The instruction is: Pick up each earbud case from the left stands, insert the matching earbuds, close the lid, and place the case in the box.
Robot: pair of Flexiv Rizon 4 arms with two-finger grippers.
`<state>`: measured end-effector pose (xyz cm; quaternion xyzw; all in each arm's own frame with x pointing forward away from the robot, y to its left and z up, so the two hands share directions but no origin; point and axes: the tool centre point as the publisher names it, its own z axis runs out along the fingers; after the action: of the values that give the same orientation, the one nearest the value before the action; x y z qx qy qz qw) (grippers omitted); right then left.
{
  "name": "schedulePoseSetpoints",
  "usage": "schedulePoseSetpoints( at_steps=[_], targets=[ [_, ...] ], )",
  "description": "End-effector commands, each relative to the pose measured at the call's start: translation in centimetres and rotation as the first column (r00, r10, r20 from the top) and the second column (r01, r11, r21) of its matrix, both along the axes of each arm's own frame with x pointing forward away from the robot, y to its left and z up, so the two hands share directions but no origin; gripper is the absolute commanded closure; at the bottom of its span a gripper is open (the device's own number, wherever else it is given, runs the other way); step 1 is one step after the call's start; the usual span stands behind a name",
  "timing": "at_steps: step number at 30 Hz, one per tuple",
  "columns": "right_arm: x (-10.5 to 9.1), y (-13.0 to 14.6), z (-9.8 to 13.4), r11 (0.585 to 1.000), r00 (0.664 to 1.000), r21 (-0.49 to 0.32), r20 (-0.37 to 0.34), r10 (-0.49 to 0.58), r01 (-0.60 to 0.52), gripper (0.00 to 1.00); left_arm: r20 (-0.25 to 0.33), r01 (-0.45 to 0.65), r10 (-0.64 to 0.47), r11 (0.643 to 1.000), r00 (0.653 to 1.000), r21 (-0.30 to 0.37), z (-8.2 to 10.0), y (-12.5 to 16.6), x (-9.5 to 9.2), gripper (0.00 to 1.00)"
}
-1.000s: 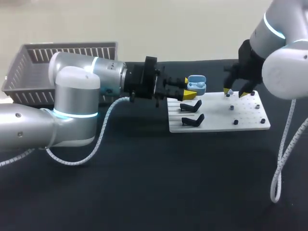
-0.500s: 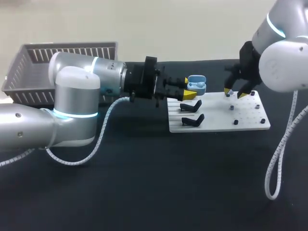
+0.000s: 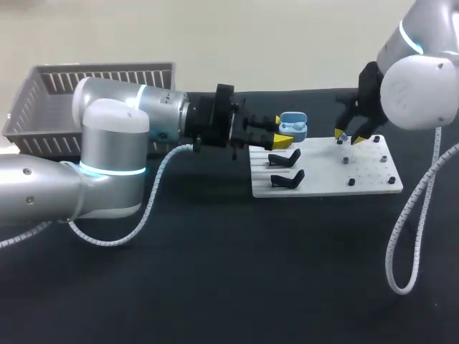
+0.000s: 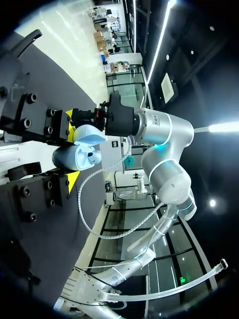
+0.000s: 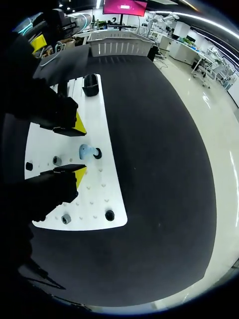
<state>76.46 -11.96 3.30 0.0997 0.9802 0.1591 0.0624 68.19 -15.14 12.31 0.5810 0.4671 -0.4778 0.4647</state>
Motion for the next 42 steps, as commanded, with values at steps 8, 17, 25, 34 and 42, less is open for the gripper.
schedulePoseSetpoints(
  at_steps=[8,17,25,34,42],
  targets=[
    [0.2,-0.3,-0.5,1.000,1.000,0.018,-0.018,-0.001,0.001,0.68,0.003,-0.004,0.004,1.000,1.000,-0.002,-0.1,0.0,-0.1,1.00],
    [0.4,0.1,-0.6,1.000,1.000,0.016,-0.023,0.005,-0.005,0.75,0.003,-0.004,0.004,1.000,1.000,-0.002,-0.1,0.0,-0.1,1.00],
    [0.6,0.3,-1.0,1.000,0.999,0.008,-0.033,0.008,-0.008,0.82,0.003,-0.004,0.004,1.000,1.000,-0.002,-0.1,0.0,-0.1,1.00],
    [0.0,-0.3,-0.1,1.000,1.000,0.005,-0.024,-0.003,0.003,1.00,0.003,-0.004,0.004,1.000,1.000,-0.002,-0.1,0.0,-0.1,1.00],
    [-2.4,-1.3,3.3,1.000,1.000,0.011,0.017,-0.015,0.015,1.00,0.003,-0.004,0.004,1.000,1.000,-0.002,-0.1,0.0,-0.1,1.00]
  ],
)
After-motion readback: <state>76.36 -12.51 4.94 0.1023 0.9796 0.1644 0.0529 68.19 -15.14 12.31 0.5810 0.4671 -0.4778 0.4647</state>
